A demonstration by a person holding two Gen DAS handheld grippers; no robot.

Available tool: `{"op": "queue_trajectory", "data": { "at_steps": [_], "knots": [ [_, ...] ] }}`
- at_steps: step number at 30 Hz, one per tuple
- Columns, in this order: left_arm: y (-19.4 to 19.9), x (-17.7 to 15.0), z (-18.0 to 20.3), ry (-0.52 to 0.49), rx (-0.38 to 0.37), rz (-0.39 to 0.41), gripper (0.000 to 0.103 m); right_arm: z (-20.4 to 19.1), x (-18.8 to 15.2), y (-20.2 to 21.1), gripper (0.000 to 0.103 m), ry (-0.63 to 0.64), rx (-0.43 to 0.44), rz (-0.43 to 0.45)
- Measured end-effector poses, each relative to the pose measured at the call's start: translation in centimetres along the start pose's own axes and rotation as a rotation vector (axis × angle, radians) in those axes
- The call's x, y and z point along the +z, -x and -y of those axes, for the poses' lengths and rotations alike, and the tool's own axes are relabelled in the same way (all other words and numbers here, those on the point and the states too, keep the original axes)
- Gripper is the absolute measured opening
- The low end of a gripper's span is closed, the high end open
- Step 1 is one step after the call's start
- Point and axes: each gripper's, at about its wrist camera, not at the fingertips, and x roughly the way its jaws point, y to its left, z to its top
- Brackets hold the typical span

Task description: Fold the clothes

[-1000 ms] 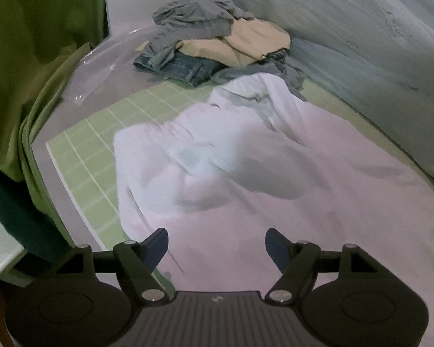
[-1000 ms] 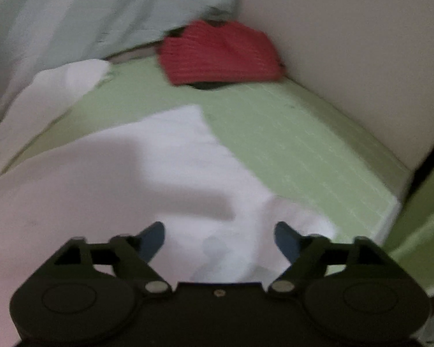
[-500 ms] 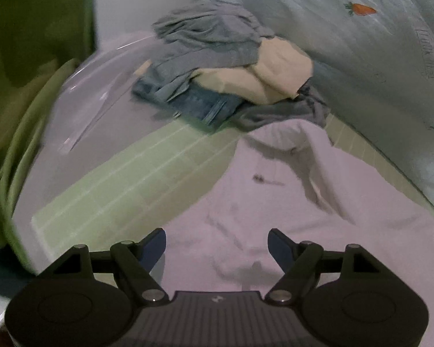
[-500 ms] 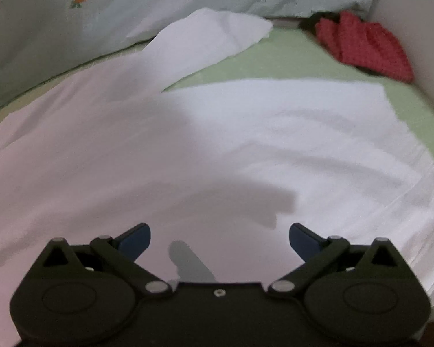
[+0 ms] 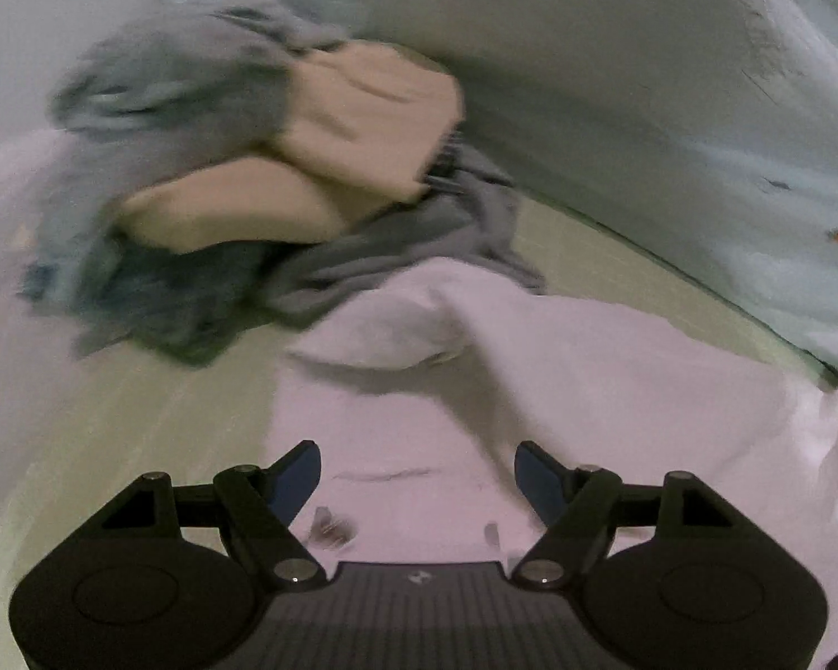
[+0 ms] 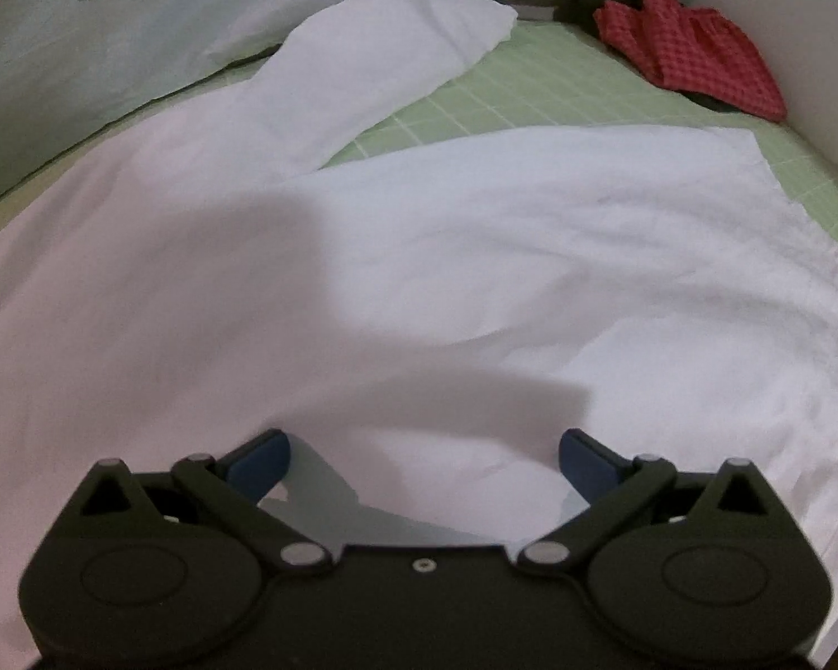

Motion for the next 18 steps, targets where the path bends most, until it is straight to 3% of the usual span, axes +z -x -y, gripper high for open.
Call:
{"op": "queue_trajectory", "data": {
  "at_steps": [1,5,7,10,16,17,18],
  "knots": [
    [-1.0,0.3,0.5,-0.020,-0.020,-0.017,0.064,-0.1,0.1,-0.1,0.103,-0.004,-0.002,-0.004],
    [-3.3,0.5,2.1,-0.116,-0.039,-0.054,0.046,-0.4,0.2,-0.2,0.103,-0.026,-0.017,-0.020],
    [-4.2,0.4,2.0,-0.102,-0.058,-0.072,0.031,-0.6,0.3,-0.2,0.103,-0.034,-0.023,-0.030],
    [-5.4,0.2,1.8,-0.083,-0.086,-0.097,0.028,-0.6,0.3,-0.2,0.103,-0.042,-0.027,-0.032],
    [-6.1,1.0,2.3,-0.064,-0.123,-0.069,0.031,-1.0,0.0,-0.2,0.103,-0.059,-0.039,-0.014],
    [-6.2,1.2,2.3,-0.061,-0.129,-0.068,0.027,-1.1,0.0,-0.2,0.103,-0.062,-0.040,-0.010],
    [-6.0,1.3,2.3,-0.058,-0.136,-0.061,0.011,-1.1,0.0,-0.2,0.103,-0.063,-0.041,-0.009]
  ]
}}
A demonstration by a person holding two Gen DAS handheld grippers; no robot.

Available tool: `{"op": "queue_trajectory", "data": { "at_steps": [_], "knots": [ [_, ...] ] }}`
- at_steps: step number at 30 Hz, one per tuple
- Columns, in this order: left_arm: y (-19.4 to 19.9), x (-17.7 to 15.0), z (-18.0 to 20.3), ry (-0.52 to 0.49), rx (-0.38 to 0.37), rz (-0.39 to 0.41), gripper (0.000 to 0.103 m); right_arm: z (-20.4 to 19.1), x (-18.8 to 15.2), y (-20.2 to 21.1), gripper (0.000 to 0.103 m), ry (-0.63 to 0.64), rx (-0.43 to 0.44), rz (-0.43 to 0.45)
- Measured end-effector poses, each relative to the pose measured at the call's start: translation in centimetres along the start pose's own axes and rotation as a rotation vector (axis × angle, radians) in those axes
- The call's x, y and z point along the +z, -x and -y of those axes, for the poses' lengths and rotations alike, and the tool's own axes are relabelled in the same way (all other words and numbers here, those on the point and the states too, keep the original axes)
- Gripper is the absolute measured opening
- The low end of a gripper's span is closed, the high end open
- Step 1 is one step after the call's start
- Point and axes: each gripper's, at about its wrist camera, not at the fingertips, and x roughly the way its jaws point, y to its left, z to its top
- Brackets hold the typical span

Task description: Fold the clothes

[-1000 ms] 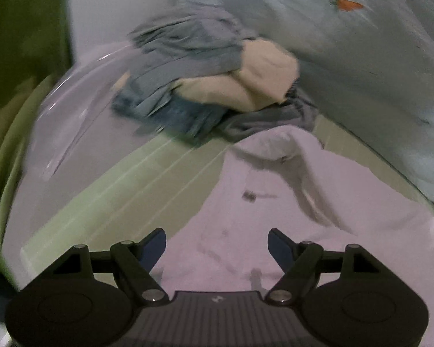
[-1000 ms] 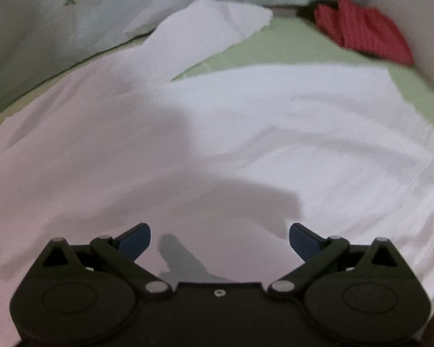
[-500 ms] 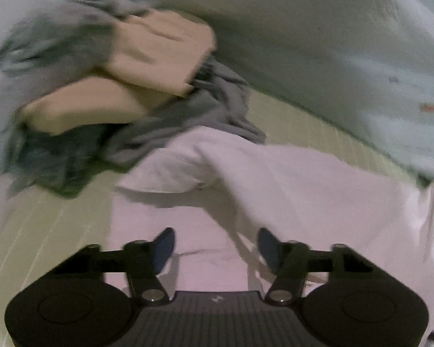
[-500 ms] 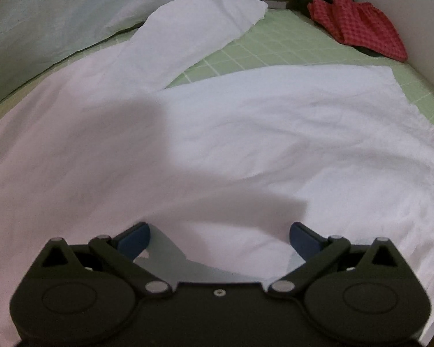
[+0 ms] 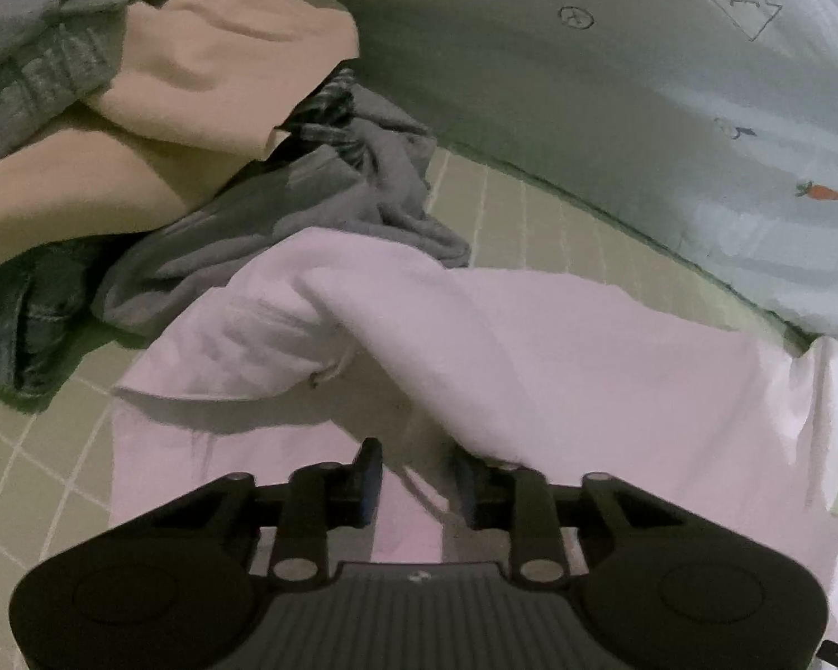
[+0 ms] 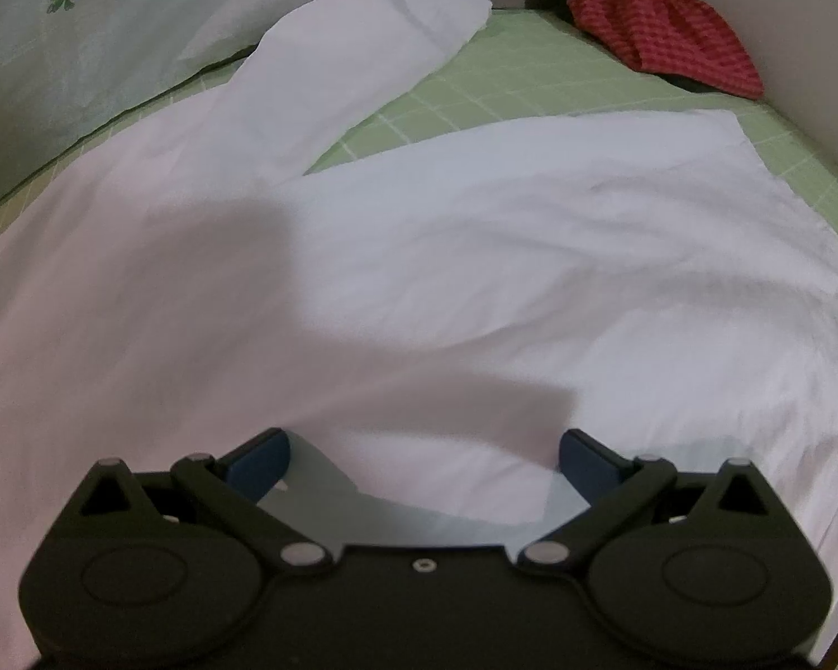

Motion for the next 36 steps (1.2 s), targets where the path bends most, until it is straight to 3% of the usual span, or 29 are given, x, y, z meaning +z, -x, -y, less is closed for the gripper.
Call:
{"op": "queue_trajectory", "data": {
  "at_steps": [4,9,13,16,19,21,24,28,32,36],
  "knots": [
    [1.9,0.1,0.3,0.028,0.028,0.036,0.008,0.1,0.0,0.0,0.103,0.000,0.001,0.005],
    [7.1,-1.4,1.1,0.006,0.084,0.099,0.008,0.1,-0.4,0.2,0.103,0.002,0.002,0.028],
    [8.0,-4.2,1.1,0.010,0.128,0.012,0.009,0.0,-0.7,0.3,0.103,0.007,0.002,0.044],
    [6.8,-5.4,-0.8,0.106,0.109,-0.076,0.010,0.0,-0.8,0.3,0.103,0.007,0.003,0.053],
    [7.5,-4.8,-1.8,0.177,0.075,-0.034,0.020,0.0,-0.8,0.3,0.103,0.009,0.004,0.051],
    [7.9,-4.4,-2.1,0.203,0.073,0.005,0.020,0.1,-0.8,0.3,0.103,0.009,0.005,0.052],
    [8.5,-3.7,-3.5,0.271,0.098,0.048,0.020,0.0,-0.8,0.4,0.103,0.008,0.004,0.054],
    [8.4,-3.3,-6.3,0.343,0.166,0.042,0.020,0.0,-0.9,0.4,0.103,0.007,0.003,0.055],
    [6.9,-3.0,-6.7,0.301,0.167,0.008,0.022,-0.1,-0.9,0.4,0.103,0.004,0.000,0.056],
    [5.7,-2.5,-5.2,0.210,0.120,0.021,0.035,0.0,-0.8,0.4,0.103,0.006,0.001,0.053]
  ]
}}
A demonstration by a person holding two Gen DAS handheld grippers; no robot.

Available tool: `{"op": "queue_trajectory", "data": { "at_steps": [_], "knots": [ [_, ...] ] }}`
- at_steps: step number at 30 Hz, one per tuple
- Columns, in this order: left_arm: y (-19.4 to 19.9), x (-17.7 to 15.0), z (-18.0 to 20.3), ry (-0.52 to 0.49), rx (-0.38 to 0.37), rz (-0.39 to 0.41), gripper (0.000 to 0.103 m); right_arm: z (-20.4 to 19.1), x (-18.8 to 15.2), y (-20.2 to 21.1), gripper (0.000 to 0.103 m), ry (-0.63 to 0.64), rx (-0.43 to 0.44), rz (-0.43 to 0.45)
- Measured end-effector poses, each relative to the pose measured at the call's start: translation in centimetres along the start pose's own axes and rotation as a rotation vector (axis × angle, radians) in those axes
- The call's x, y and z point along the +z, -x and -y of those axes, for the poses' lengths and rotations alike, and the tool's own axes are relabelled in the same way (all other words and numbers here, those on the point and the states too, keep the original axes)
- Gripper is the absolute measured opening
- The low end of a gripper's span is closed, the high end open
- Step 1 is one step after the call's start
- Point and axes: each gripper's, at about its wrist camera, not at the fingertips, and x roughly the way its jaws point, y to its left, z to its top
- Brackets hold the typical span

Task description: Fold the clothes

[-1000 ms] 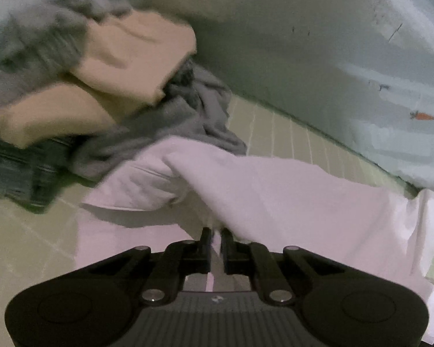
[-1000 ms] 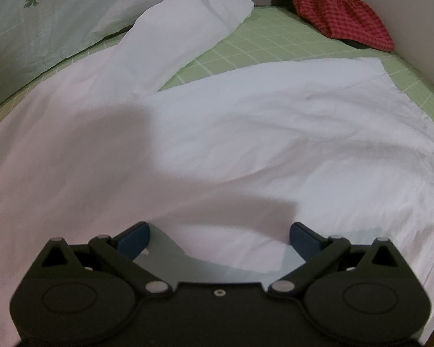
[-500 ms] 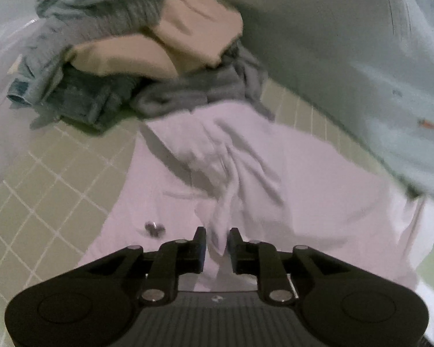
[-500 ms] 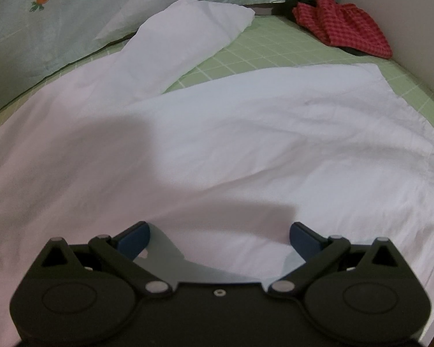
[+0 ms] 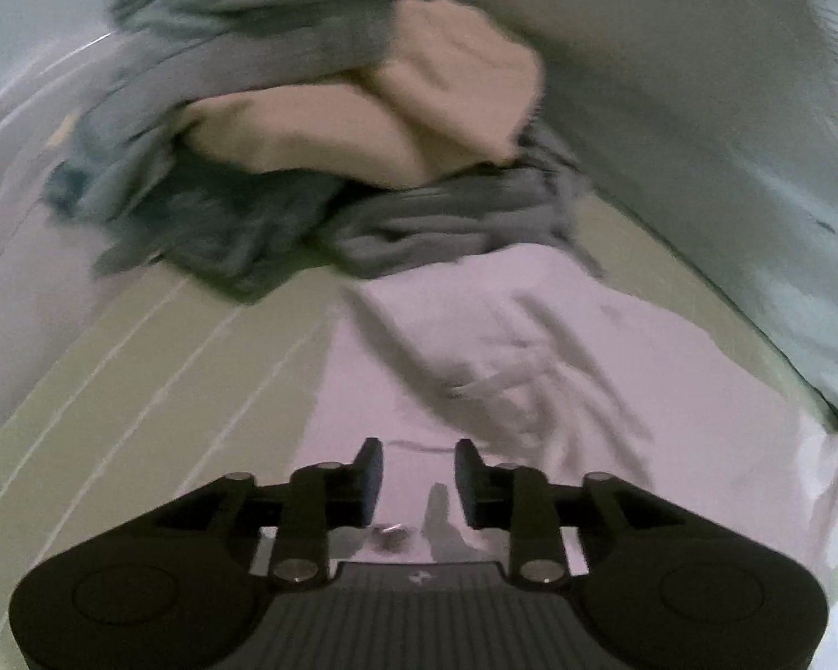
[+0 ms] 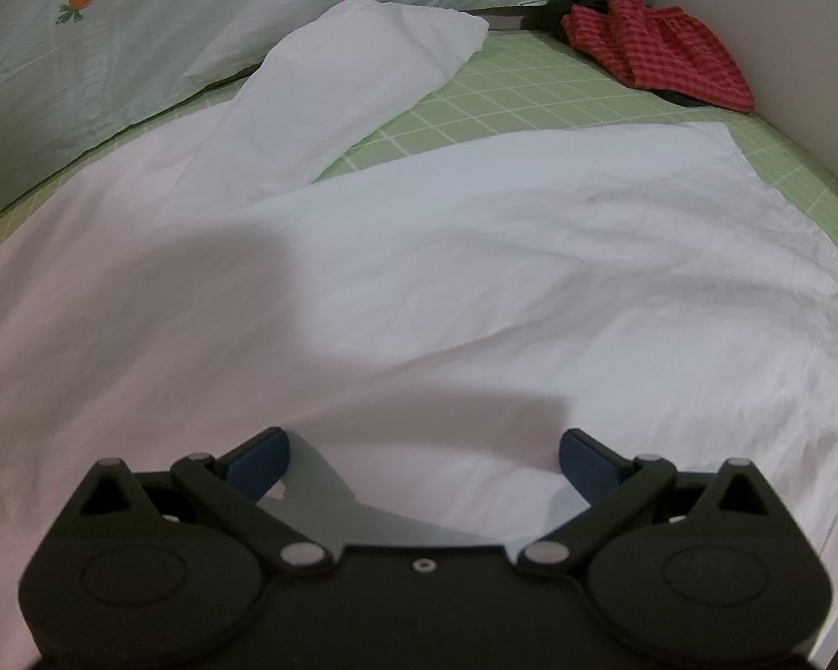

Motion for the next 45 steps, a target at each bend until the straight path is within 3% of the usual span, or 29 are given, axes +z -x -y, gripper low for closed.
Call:
{"op": "queue_trajectory", "data": {
  "at_steps": [4,8,11,13,20,23,24,25,27,30,34,38,45],
  "knots": [
    [-0.5,0.0,2.1,-0.061,-0.060,0.016,0.042,0.0,0.0,0.1,0.103,-0.001,-0.001,-0.002],
    [-1.3,0.0,3.7,-0.134,-0.045,0.026,0.045,0.0,0.0,0.0,0.103,-0.001,-0.001,0.000],
    [-1.6,0.2,4.4,-0.152,-0.057,0.033,0.046,0.0,-0.1,0.0,0.103,-0.001,-0.001,0.003],
    [-2.1,0.3,4.8,-0.163,-0.058,0.026,0.053,0.0,-0.1,-0.1,0.103,-0.001,0.000,0.006],
    [-4.6,0.1,6.1,-0.180,-0.041,-0.011,0.054,0.0,-0.1,-0.1,0.103,0.000,0.001,0.011],
    [-5.0,-0.1,6.5,-0.191,-0.036,0.002,0.052,0.0,-0.1,-0.1,0.103,0.001,0.002,0.012],
    [-5.2,0.0,6.5,-0.188,-0.035,0.008,0.047,0.0,-0.1,-0.1,0.103,0.001,0.002,0.013],
    [-5.3,0.1,6.4,-0.185,-0.044,0.010,0.034,0.0,-0.1,-0.1,0.103,0.002,0.002,0.014],
    [-5.4,0.2,6.2,-0.179,-0.031,0.010,0.018,0.0,-0.1,-0.1,0.103,0.002,0.003,0.016],
    [-5.0,0.7,5.7,-0.188,-0.019,0.009,0.012,-0.2,-0.1,-0.1,0.103,0.001,0.002,0.019],
    [-2.0,1.5,4.3,-0.221,0.064,0.054,0.008,-0.3,-0.2,-0.2,0.103,0.000,0.001,0.024],
    [0.7,3.1,1.3,-0.156,0.076,0.081,0.005,-0.4,-0.2,-0.2,0.103,0.001,0.002,0.029],
    [-0.2,2.4,-0.3,-0.091,0.058,-0.022,0.006,-0.5,-0.3,-0.1,0.103,-0.002,0.000,0.037]
  ]
}}
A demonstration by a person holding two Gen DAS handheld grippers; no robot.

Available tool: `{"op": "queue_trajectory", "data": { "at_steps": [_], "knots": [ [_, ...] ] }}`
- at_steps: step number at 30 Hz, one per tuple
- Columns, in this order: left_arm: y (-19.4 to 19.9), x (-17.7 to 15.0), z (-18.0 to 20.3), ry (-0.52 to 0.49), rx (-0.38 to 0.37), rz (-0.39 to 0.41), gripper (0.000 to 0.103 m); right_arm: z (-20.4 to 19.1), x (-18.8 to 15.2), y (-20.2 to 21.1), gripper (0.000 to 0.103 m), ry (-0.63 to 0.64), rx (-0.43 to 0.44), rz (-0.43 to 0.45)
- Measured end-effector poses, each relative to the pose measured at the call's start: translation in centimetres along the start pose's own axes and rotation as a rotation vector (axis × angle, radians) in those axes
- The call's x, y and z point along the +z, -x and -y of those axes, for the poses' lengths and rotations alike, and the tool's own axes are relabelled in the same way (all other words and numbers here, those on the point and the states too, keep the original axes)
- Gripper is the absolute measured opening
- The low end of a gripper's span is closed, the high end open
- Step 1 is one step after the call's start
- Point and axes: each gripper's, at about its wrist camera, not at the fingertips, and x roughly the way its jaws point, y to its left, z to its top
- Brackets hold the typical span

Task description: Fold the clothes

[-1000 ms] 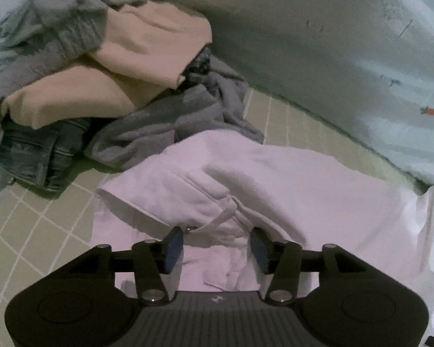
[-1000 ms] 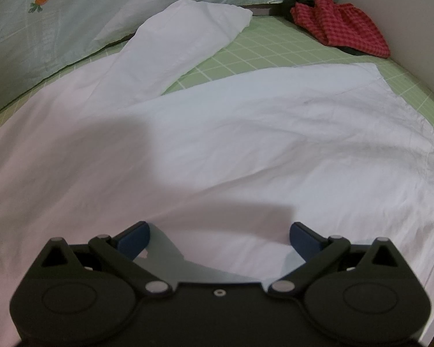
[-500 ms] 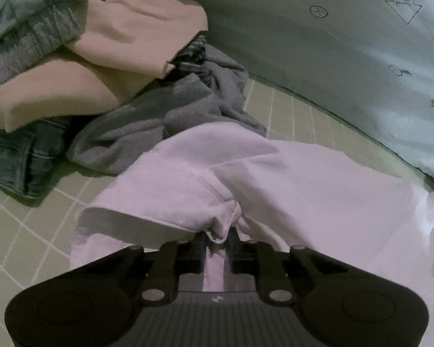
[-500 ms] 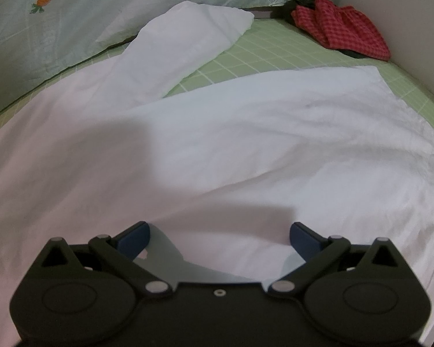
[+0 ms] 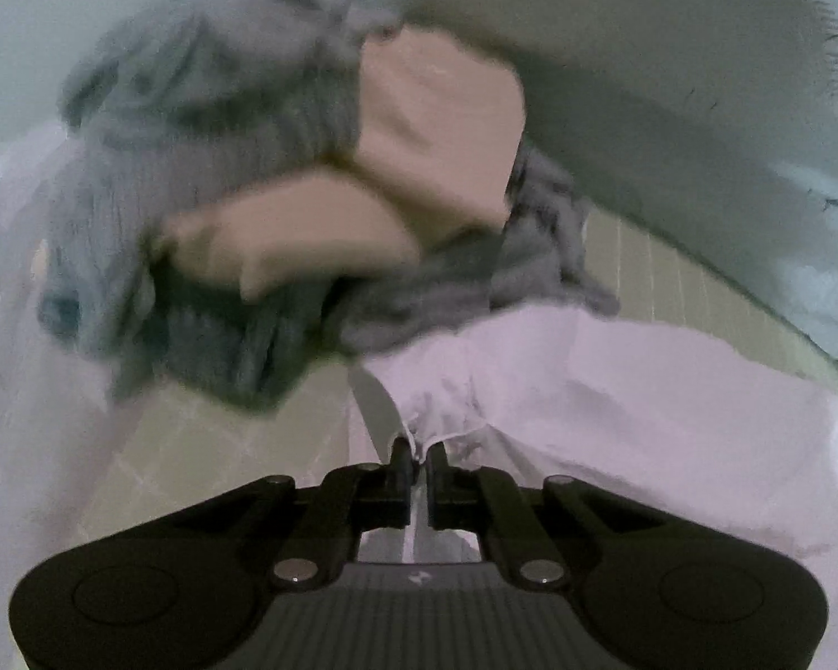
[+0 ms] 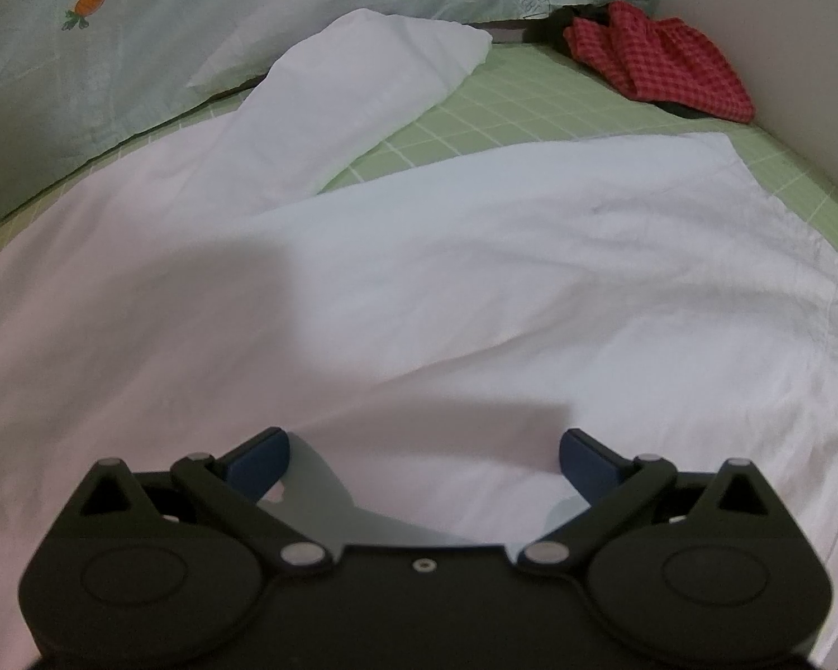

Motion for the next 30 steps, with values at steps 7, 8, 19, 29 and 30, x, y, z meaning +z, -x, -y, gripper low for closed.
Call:
{"op": "queue_trajectory", "data": {
  "at_steps": [7,8,19,29,30],
  "knots": [
    [-1.2,-2.4,-3.3,0.064,0.066,-0.105,0.000,-0.2,-0.1,0.0,0.103,-0.002,-0.002,0.006],
    [-0.9,-2.8,-3.7,0.071,0.077,-0.097,0.000,-0.2,-0.1,0.1,0.103,-0.002,-0.001,0.008],
    [2.8,-7.0,-5.6,0.171,-0.049,-0.060,0.049,-0.2,-0.3,0.2,0.103,0.004,0.004,0.016],
    [5.6,-10.1,-7.6,0.272,-0.119,-0.016,0.059,-0.1,-1.1,1.9,0.103,0.124,0.091,-0.061],
    [6.0,-10.4,-7.8,0.272,-0.118,-0.012,0.060,-0.1,-1.4,2.1,0.103,0.134,0.097,-0.064]
  ]
}}
